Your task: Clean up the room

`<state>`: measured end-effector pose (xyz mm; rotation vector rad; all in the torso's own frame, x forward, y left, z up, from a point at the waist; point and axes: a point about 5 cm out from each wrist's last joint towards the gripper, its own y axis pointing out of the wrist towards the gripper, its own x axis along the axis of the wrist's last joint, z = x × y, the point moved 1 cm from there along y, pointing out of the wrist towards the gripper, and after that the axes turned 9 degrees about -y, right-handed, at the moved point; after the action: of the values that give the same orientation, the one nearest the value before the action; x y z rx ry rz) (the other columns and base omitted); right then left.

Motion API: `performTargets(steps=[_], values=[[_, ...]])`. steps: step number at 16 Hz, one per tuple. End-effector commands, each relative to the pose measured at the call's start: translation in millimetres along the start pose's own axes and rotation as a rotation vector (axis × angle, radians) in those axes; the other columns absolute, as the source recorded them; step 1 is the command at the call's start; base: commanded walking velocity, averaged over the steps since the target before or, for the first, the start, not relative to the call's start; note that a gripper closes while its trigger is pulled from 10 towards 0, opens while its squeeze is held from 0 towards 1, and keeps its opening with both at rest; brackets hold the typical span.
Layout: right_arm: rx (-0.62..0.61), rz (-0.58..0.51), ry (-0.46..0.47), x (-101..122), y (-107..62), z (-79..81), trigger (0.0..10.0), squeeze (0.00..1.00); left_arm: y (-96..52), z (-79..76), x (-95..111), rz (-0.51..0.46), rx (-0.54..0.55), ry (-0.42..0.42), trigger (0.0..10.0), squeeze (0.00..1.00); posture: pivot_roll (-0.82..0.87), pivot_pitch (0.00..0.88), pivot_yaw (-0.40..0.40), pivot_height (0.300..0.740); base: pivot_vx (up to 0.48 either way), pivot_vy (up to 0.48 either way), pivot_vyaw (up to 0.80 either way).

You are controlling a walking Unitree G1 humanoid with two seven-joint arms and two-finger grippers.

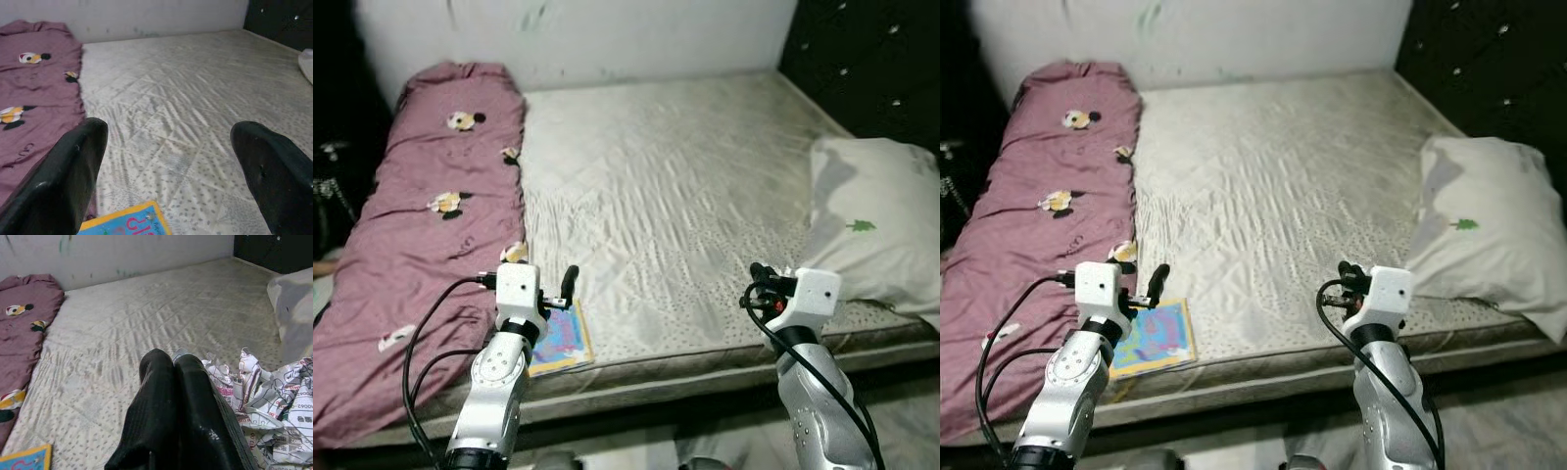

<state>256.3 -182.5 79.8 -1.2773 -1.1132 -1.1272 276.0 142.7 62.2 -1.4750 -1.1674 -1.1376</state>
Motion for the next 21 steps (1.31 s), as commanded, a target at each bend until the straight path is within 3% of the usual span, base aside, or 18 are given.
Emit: performTargets(steps=[1,9,21], values=[[0.023,-0.015,0.007,3.8,1.0,7.8,10.0,0.0,-1.2,10.2,1.7,0.003,0.022,0.019,10.0,0.0,-0.07,0.032,0.027,0.74,0.0,0.277,0.0],[0.042,-0.016,-0.003,3.5,1.5,10.7,10.0,0.0,-2.5,3.2,4.2,-0.013,-0.05,-0.016,10.0,0.0,-0.07,0.024,0.027,0.74,0.0,0.0,0.0],[0.049,-0.008,-0.013,1.6,0.5,9.7,10.0,0.0,-3.3,2.1,1.6,-0.005,-0.045,-0.025,10.0,0.0,-0.07,0.024,0.018,0.74,0.0,0.448,0.0]])
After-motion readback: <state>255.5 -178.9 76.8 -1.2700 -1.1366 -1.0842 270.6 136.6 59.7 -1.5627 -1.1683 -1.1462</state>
